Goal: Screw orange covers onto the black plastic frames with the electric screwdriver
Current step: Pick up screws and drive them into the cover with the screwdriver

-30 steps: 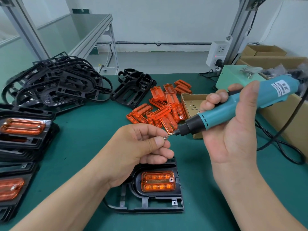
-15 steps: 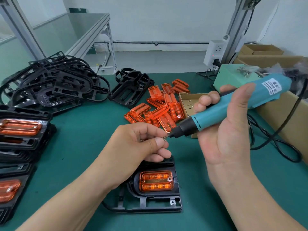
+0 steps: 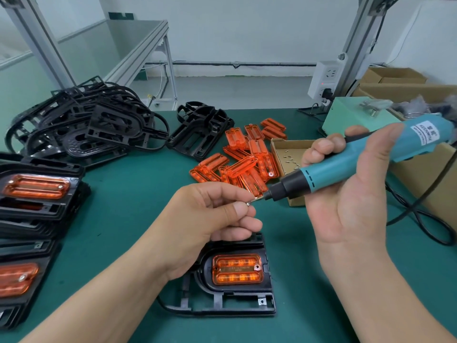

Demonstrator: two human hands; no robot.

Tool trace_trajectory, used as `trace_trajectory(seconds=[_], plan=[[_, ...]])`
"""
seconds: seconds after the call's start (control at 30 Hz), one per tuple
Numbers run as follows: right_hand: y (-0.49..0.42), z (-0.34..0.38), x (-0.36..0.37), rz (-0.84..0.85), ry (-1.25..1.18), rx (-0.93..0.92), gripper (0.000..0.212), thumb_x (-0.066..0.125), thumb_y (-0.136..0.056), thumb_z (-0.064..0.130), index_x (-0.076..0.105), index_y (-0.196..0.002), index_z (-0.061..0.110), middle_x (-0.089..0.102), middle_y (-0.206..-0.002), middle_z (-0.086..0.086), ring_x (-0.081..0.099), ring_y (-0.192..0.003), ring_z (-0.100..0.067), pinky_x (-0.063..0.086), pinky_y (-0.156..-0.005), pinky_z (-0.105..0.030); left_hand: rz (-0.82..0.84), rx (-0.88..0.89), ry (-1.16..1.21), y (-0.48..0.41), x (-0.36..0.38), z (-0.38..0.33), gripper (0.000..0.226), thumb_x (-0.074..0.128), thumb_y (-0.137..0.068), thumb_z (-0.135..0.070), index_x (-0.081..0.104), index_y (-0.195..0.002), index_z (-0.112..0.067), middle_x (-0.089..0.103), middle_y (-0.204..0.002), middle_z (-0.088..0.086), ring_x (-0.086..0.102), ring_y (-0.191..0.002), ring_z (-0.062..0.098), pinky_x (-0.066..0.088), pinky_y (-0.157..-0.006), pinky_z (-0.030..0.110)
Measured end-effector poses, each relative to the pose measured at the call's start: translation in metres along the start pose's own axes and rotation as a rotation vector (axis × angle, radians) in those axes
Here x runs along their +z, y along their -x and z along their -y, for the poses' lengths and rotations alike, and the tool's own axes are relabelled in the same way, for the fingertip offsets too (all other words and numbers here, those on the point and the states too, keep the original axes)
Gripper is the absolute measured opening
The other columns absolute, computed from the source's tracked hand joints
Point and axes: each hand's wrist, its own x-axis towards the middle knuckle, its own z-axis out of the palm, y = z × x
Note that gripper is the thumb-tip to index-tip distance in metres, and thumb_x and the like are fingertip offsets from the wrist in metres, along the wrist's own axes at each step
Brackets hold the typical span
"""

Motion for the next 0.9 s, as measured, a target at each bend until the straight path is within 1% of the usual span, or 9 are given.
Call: trace_trajectory(seconds=[0.13, 0.27, 0.33, 0.4, 0.5, 0.6, 0.67, 0.77, 0.9], plan=[[0.001, 0.000, 0.001, 0.020, 0.019, 0.000, 0.035, 0.054, -0.105, 0.053, 0.057, -0.102, 0.019, 0.051, -0.084, 0.000, 0.057, -0.078, -0.017, 0.051, -0.078, -0.029, -0.019, 0.009, -0.009, -0.001, 0.001, 0.000, 0.015, 0.077, -0.081, -0.012, 0.082, -0.095, -0.012, 0.078, -0.093, 0.017, 0.080, -0.089, 0.032, 0.062, -0.067, 0.025], [0.003, 0.002, 0.005, 0.062, 0.070, -0.015, 0.038, 0.065, -0.089, 0.054, 0.058, -0.102, 0.020, 0.051, -0.084, 0.000, 0.057, -0.078, -0.017, 0.052, -0.077, -0.029, -0.057, 0.025, -0.054, -0.001, 0.002, 0.000, 0.012, 0.078, -0.083, -0.010, 0.082, -0.095, -0.013, 0.078, -0.093, 0.018, 0.080, -0.089, 0.033, 0.062, -0.067, 0.025], [0.004, 0.002, 0.006, 0.058, 0.097, -0.012, 0.039, 0.066, -0.087, 0.053, 0.057, -0.102, 0.019, 0.052, -0.084, 0.000, 0.057, -0.077, -0.017, 0.052, -0.077, -0.030, -0.076, 0.050, -0.093, -0.001, 0.003, 0.001, 0.011, 0.077, -0.088, -0.005, 0.081, -0.094, -0.014, 0.079, -0.091, 0.018, 0.080, -0.088, 0.033, 0.062, -0.066, 0.024], [0.004, 0.000, 0.006, 0.035, 0.108, 0.006, 0.037, 0.066, -0.090, 0.051, 0.056, -0.103, 0.018, 0.051, -0.085, 0.000, 0.058, -0.078, -0.018, 0.052, -0.077, -0.031, -0.102, 0.093, -0.177, -0.001, 0.003, 0.003, 0.017, 0.076, -0.092, -0.002, 0.081, -0.094, -0.018, 0.079, -0.089, 0.016, 0.080, -0.087, 0.030, 0.062, -0.067, 0.023], [0.001, -0.001, 0.003, -0.004, 0.116, 0.059, 0.028, 0.066, -0.101, 0.040, 0.055, -0.106, 0.015, 0.053, -0.082, -0.001, 0.060, -0.077, -0.017, 0.054, -0.075, -0.030, -0.123, 0.145, -0.334, -0.001, 0.003, 0.006, 0.025, 0.074, -0.094, -0.003, 0.081, -0.094, -0.027, 0.080, -0.085, 0.010, 0.080, -0.085, 0.023, 0.062, -0.071, 0.023], [-0.003, -0.001, 0.000, 0.001, 0.137, 0.097, 0.023, 0.067, -0.103, 0.031, 0.054, -0.106, 0.012, 0.054, -0.081, -0.002, 0.061, -0.077, -0.017, 0.054, -0.072, -0.030, -0.085, 0.148, -0.439, 0.000, 0.002, 0.007, 0.028, 0.073, -0.096, -0.004, 0.080, -0.094, -0.031, 0.080, -0.085, 0.006, 0.080, -0.085, 0.019, 0.063, -0.075, 0.024], [-0.004, 0.001, -0.002, 0.022, 0.130, 0.116, 0.018, 0.066, -0.103, 0.028, 0.055, -0.102, 0.013, 0.055, -0.081, -0.002, 0.061, -0.077, -0.017, 0.054, -0.072, -0.030, -0.051, 0.160, -0.459, 0.001, 0.000, 0.006, 0.028, 0.073, -0.096, -0.004, 0.078, -0.094, -0.031, 0.079, -0.087, 0.005, 0.080, -0.085, 0.020, 0.063, -0.074, 0.025], [-0.006, 0.003, -0.002, 0.065, 0.119, 0.133, 0.012, 0.063, -0.103, 0.022, 0.053, -0.103, 0.014, 0.054, -0.081, -0.001, 0.060, -0.074, -0.016, 0.054, -0.069, -0.028, 0.002, 0.179, -0.521, 0.002, -0.002, 0.003, 0.027, 0.072, -0.097, -0.005, 0.073, -0.094, -0.032, 0.078, -0.089, 0.004, 0.080, -0.086, 0.020, 0.062, -0.074, 0.025], [-0.004, 0.005, 0.000, 0.236, 0.129, 0.181, 0.004, 0.057, -0.103, 0.016, 0.053, -0.102, 0.017, 0.051, -0.081, 0.000, 0.057, -0.071, -0.015, 0.051, -0.066, -0.027, 0.135, 0.091, -0.545, 0.004, -0.007, -0.004, 0.023, 0.071, -0.096, -0.009, 0.072, -0.096, -0.032, 0.078, -0.093, 0.006, 0.080, -0.087, 0.023, 0.064, -0.076, 0.030]])
